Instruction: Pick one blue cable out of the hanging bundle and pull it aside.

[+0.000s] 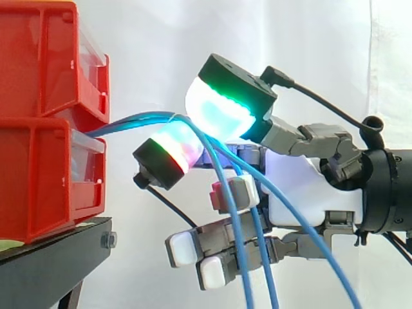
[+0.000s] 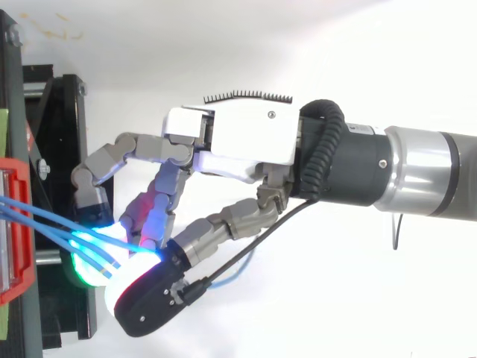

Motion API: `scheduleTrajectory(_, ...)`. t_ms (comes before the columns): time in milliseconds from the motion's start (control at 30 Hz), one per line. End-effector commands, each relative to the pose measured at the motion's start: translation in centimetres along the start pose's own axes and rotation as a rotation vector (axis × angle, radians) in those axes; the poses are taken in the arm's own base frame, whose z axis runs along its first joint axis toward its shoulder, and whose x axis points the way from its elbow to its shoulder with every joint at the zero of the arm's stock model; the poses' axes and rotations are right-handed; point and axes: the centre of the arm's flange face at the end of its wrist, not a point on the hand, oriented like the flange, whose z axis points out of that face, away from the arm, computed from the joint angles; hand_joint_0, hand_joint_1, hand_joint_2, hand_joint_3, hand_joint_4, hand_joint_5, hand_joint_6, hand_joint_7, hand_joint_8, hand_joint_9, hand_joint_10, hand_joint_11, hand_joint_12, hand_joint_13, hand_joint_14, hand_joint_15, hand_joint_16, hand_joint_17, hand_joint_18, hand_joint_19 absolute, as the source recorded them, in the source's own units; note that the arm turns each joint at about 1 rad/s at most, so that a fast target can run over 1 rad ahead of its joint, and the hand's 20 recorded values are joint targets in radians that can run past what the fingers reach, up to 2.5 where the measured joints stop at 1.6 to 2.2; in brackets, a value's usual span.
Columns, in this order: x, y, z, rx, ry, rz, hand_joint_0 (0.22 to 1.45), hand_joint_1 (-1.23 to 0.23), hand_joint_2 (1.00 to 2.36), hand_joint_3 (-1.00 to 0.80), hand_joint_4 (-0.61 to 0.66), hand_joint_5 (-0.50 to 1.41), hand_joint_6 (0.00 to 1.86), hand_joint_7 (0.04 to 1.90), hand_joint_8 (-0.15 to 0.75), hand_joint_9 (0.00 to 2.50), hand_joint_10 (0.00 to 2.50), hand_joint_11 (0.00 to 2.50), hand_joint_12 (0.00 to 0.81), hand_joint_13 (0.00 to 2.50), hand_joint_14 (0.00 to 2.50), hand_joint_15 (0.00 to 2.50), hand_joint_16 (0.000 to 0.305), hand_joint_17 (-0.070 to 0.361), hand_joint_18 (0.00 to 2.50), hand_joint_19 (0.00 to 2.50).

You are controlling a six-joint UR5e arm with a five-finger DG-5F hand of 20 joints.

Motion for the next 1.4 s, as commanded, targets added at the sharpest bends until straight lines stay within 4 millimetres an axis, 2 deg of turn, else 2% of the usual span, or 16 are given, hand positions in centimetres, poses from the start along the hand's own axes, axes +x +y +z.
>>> scheduleTrajectory(0, -0.15, 0.38, 0.01, -0.005, -0.003, 0.006, 0.65, -0.89, 1.0, -0.5, -0.23, -0.06, 0.88, 1.16, 0.207, 1.34, 0.02, 0.73, 0.324, 0.97, 0.02, 0.57, 0.038, 0.086, 0.85, 0.62)
scheduleTrajectory(33, -0.16, 0.84, -0.04, -0.009, -0.003, 0.004, 0.72, -0.93, 1.0, -0.5, -0.24, -0.1, 0.91, 1.08, 0.2, 1.22, 0.02, 0.7, 0.322, 0.93, 0.02, 0.54, 0.039, 0.087, 0.85, 0.59)
scheduleTrajectory(167, -0.17, 0.91, -0.09, -0.007, -0.003, 0.006, 0.77, -0.94, 1.0, -0.5, -0.35, -0.14, 0.95, 1.12, 0.185, 1.12, 0.02, 0.67, 0.317, 0.9, 0.02, 0.52, 0.038, 0.086, 0.84, 0.56)
scheduleTrajectory(267, -0.19, 0.82, -0.14, -0.004, -0.003, 0.002, 0.77, -0.95, 1.0, -0.5, -0.33, -0.16, 0.95, 1.11, 0.164, 1.08, 0.02, 0.65, 0.31, 0.88, 0.02, 0.51, 0.037, 0.084, 0.83, 0.54)
scheduleTrajectory(333, -0.17, 0.91, -0.09, -0.007, -0.003, 0.001, 0.77, -0.96, 1.0, -0.5, -0.25, -0.19, 0.95, 0.9, 0.149, 1.04, 0.02, 0.65, 0.309, 0.88, 0.02, 0.52, 0.037, 0.084, 0.82, 0.55)
scheduleTrajectory(633, -0.17, 0.79, -0.08, -0.005, -0.003, 0.003, 0.59, -1.05, 1.0, -0.5, -0.15, -0.25, 0.95, 0.79, 0.147, 0.89, 0.02, 0.68, 0.32, 0.81, 0.02, 0.53, 0.041, 0.092, 0.78, 0.56)
scheduleTrajectory(733, -0.31, 0.87, -0.13, -0.002, -0.005, 0.005, 0.48, -0.96, 1.0, -0.5, -0.11, -0.25, 0.95, 0.75, 0.174, 0.91, 0.02, 0.69, 0.352, 0.83, 0.02, 0.53, 0.048, 0.107, 0.81, 0.59)
scheduleTrajectory(867, -0.31, 0.84, -0.16, 0.001, -0.005, 0.004, 0.46, -0.85, 1.0, -0.5, -0.1, -0.22, 0.93, 0.75, 0.213, 0.98, 0.02, 0.7, 0.377, 0.85, 0.02, 0.55, 0.052, 0.116, 0.82, 0.62)
scheduleTrajectory(1100, -0.54, 0.68, -0.27, 0.011, -0.003, 0.001, 0.54, -0.63, 1.0, -0.48, -0.15, -0.18, 0.89, 0.86, 0.216, 1.07, 0.02, 0.71, 0.354, 0.86, 0.02, 0.57, 0.047, 0.106, 0.77, 0.68)
scheduleTrajectory(1167, -0.62, 0.71, -0.27, 0.014, 0.0, 0.0, 0.56, -0.63, 1.01, -0.41, -0.17, -0.17, 0.89, 0.89, 0.209, 1.09, 0.02, 0.7, 0.349, 0.87, 0.02, 0.58, 0.046, 0.103, 0.77, 0.69)
scheduleTrajectory(1233, -0.58, 0.61, -0.34, 0.019, 0.006, -0.001, 0.58, -0.71, 1.01, -0.29, -0.17, -0.17, 0.9, 0.89, 0.207, 1.11, 0.02, 0.72, 0.349, 0.88, 0.02, 0.57, 0.045, 0.102, 0.78, 0.67)
scheduleTrajectory(1367, -0.58, 0.61, -0.34, 0.019, 0.006, -0.001, 0.63, -0.82, 1.02, -0.21, -0.18, -0.17, 0.91, 0.96, 0.203, 1.1, 0.02, 0.73, 0.338, 0.89, 0.02, 0.57, 0.044, 0.098, 0.82, 0.65)
